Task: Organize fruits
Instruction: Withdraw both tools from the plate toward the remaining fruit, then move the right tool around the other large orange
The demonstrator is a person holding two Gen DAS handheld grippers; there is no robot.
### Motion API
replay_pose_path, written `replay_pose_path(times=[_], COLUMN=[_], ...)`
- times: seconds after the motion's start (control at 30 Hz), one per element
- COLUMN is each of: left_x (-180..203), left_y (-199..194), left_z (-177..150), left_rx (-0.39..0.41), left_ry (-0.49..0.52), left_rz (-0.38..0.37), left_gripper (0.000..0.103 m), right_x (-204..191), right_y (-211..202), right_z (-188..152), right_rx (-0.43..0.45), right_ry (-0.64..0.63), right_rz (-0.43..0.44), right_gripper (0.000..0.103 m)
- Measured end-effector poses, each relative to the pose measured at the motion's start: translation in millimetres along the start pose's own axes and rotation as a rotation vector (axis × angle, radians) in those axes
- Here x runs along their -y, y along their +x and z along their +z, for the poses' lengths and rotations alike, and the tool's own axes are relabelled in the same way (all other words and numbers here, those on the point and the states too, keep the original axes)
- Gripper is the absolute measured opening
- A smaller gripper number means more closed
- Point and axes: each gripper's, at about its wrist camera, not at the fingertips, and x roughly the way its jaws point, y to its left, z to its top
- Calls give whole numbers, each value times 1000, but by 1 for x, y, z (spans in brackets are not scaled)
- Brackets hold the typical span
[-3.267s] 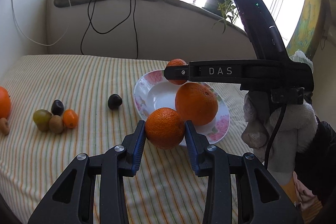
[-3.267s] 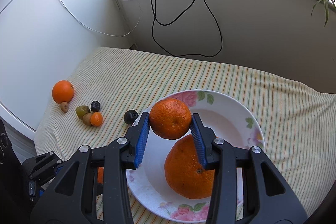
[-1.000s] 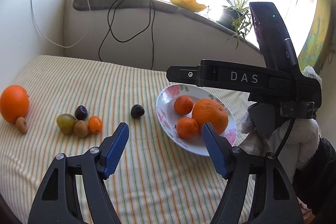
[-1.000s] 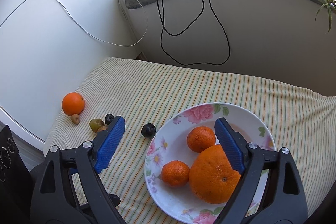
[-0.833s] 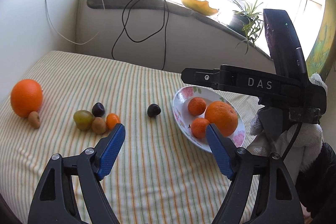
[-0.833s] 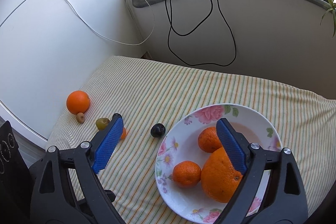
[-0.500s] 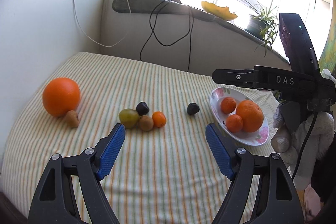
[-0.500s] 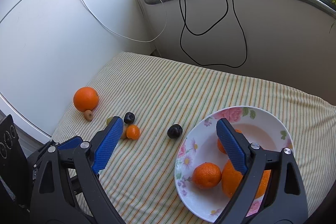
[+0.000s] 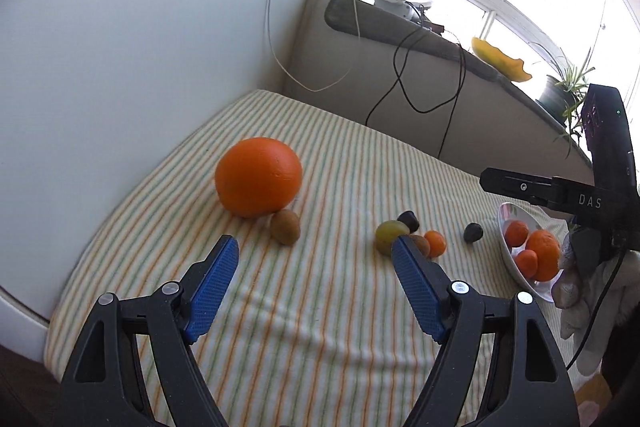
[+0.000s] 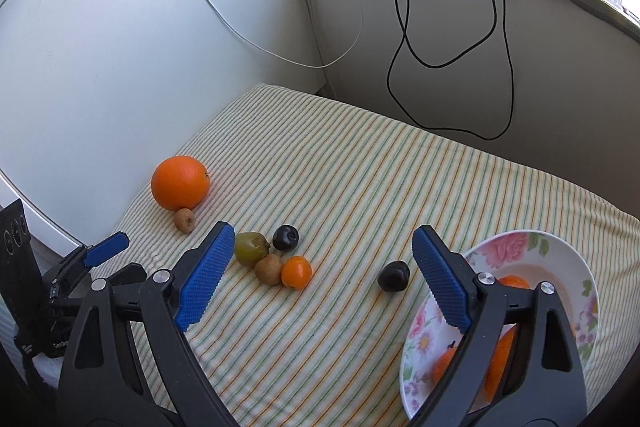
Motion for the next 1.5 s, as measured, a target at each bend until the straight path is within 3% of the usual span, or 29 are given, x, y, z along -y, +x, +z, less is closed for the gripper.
replay_pose_path(times=[0.37,1.17,1.5], left_x=[-28,-50,-55], left_y=[12,54,67], left_z=[11,24,25], left_rx=[18,-52,-78], left_ry=[-49,-128,-161], left_rz=[29,-48,-82], left_gripper=[79,79,79], right_x=[-31,-81,-101], right_y=[49,143,168], right_z=[16,44,43], right_rx=[-81,-233,-277], right_ry=[43,151,130], right_rz=[152,380,404], right_gripper=[93,93,93])
